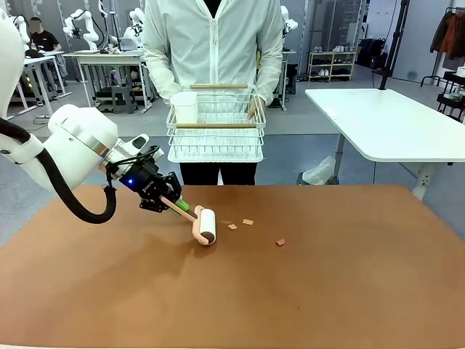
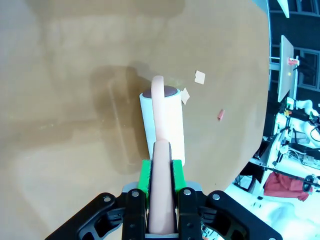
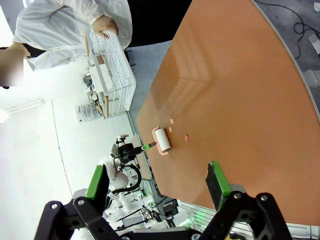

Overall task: Clean the table.
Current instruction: Clean the table with the Lint Roller when the human lifts the Dish drying rack.

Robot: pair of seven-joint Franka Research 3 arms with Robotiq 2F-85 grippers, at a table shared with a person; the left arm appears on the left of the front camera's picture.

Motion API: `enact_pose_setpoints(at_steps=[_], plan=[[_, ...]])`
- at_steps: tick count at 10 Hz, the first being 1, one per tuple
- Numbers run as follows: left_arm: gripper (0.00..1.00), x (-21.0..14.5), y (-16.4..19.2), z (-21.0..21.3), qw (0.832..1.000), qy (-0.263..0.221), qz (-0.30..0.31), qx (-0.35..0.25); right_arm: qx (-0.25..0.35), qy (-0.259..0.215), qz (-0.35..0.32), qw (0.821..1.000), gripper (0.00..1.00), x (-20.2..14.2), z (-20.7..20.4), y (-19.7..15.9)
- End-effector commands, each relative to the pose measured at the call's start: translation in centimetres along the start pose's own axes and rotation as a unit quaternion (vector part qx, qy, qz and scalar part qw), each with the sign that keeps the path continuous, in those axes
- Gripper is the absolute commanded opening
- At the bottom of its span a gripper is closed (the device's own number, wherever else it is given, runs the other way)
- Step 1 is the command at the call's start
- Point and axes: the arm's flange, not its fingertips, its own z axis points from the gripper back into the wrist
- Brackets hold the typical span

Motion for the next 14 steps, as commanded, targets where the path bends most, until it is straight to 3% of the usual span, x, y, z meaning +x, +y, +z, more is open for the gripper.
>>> enact_pose_setpoints(at_steps=[1,4,6,7,8,11,14], plan=[[0.21,0.0,1.4,-2.5,1.000,0.012,0.004,0.022,0.006,0.000,-0.008,1.000,1.00,-0.3,0.1,0.5],[0.21,1.9,-1.3,-4.2,0.999,0.027,0.015,-0.008,0.006,0.000,-0.008,1.000,1.00,-0.3,0.1,0.5],[0.21,2.3,-3.4,-7.4,0.998,0.060,0.020,0.019,0.006,0.000,-0.008,1.000,1.00,-0.3,0.1,0.5],[0.21,2.6,-4.4,-9.2,0.997,0.055,0.032,0.040,0.006,0.000,-0.008,1.000,1.00,-0.3,0.1,0.5],[0.21,3.0,-5.8,-11.0,0.997,0.060,0.038,0.027,0.006,0.000,-0.008,1.000,1.00,-0.3,0.1,0.5],[0.21,3.5,-9.3,-16.0,0.992,0.125,0.002,0.015,0.006,0.000,-0.008,1.000,1.00,-0.3,0.1,0.5],[0.21,4.5,-12.9,-19.0,0.991,0.132,0.004,0.014,0.006,0.000,-0.008,1.000,1.00,-0.3,0.1,0.5]])
